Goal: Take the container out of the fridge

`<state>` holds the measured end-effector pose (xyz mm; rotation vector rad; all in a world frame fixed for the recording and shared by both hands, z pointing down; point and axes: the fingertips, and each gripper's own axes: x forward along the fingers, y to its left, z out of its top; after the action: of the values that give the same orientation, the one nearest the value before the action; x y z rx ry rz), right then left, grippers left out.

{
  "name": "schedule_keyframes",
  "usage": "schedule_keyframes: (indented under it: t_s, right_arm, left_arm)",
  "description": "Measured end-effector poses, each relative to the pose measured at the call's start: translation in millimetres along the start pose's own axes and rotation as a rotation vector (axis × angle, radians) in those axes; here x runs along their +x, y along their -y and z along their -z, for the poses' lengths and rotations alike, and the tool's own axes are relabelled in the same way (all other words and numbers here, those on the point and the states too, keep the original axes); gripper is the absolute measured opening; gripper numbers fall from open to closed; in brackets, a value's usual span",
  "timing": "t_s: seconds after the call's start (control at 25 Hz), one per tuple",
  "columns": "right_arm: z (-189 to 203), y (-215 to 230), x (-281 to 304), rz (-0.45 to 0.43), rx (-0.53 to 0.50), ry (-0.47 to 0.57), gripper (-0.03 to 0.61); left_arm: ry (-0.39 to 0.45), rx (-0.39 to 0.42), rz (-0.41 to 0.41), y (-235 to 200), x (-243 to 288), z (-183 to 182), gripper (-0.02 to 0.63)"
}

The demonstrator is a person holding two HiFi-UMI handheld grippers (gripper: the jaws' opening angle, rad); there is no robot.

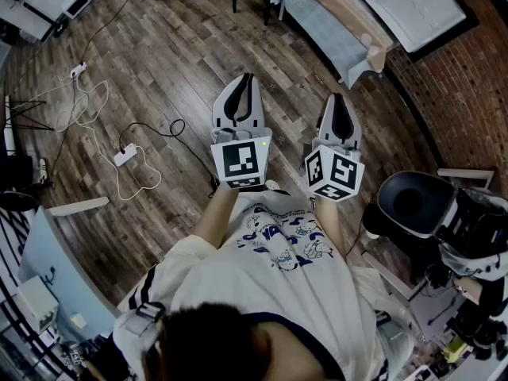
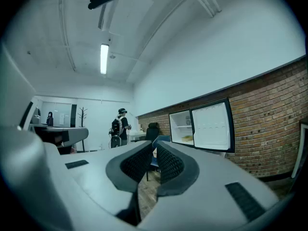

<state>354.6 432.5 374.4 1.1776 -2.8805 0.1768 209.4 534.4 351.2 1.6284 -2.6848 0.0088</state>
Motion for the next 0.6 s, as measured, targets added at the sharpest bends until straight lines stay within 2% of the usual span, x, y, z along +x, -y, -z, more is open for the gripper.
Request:
schedule_keyframes:
  t_s: [0.6]
  right_arm:
    - [7,-21,35,-0.012,0.014,-0.027,0.049]
  left_arm:
    - [-0.005,-0.014,0.014,-26,28,3,0.029]
